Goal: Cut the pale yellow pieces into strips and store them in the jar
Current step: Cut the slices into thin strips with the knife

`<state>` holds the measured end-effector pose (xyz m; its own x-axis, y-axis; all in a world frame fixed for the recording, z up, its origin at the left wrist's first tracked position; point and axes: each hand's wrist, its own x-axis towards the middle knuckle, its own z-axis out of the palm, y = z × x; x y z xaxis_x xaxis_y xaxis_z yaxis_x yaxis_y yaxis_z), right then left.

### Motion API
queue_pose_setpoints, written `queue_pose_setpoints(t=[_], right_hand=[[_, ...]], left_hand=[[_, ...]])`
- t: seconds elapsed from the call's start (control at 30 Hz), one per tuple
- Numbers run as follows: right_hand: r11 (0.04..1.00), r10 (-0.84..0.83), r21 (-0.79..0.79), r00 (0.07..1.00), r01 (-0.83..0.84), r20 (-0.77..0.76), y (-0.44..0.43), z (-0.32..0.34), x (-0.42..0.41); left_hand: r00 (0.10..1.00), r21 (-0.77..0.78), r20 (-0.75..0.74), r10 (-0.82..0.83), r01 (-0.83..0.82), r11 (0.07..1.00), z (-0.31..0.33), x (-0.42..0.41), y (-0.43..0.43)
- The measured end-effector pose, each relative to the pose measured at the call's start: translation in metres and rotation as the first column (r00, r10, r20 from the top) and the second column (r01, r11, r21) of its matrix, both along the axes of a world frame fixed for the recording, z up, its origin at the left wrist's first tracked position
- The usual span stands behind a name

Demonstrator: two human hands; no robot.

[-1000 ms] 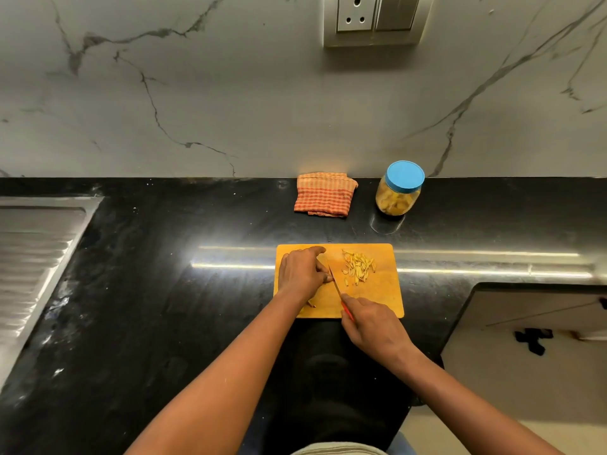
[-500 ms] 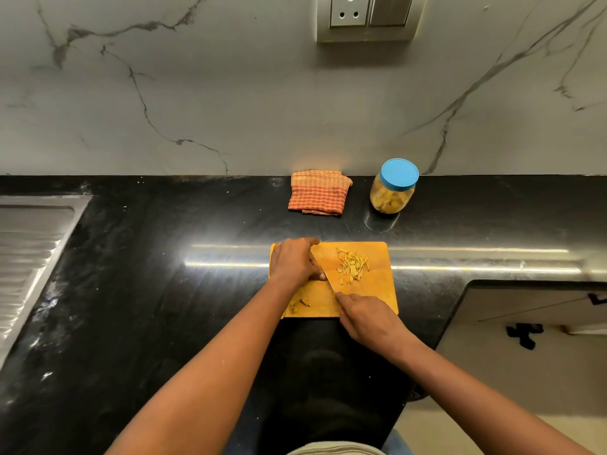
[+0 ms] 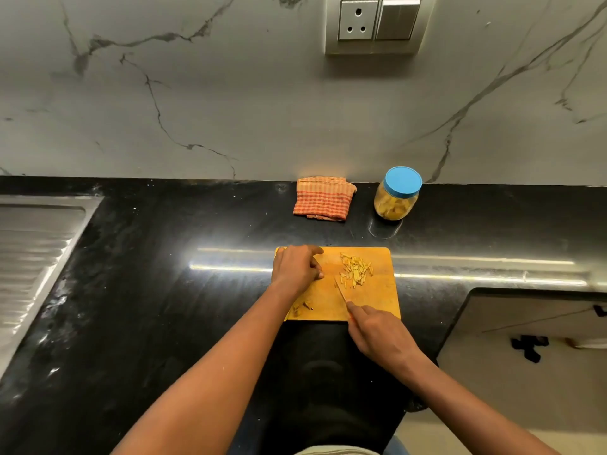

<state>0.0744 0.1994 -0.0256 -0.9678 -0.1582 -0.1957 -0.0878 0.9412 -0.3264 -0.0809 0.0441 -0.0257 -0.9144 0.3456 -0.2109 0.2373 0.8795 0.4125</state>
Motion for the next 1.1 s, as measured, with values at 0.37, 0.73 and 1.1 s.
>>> queue_pose_setpoints(t=[0.37, 0.73, 1.1], right_hand=[[0.998, 0.020, -0.054, 0.995, -0.025, -0.103, 0.016, -0.005, 0.007], [0.997, 0.031, -0.069, 0.993, -0.040, -0.116, 0.027, -0.004, 0.015], [0.995, -0.046, -0.092, 0.988, 0.033, -0.145, 0.033, -0.004, 0.013]], left_hand=[[0.997, 0.077, 0.012, -0.080, 0.079, 0.994, 0.010, 0.003, 0.012], [0.957, -0.038, -0.004, -0.289, 0.289, 0.957, 0.008, 0.006, 0.030], [0.968, -0.057, 0.009, -0.250, 0.250, 0.966, 0.006, 0.002, 0.021]])
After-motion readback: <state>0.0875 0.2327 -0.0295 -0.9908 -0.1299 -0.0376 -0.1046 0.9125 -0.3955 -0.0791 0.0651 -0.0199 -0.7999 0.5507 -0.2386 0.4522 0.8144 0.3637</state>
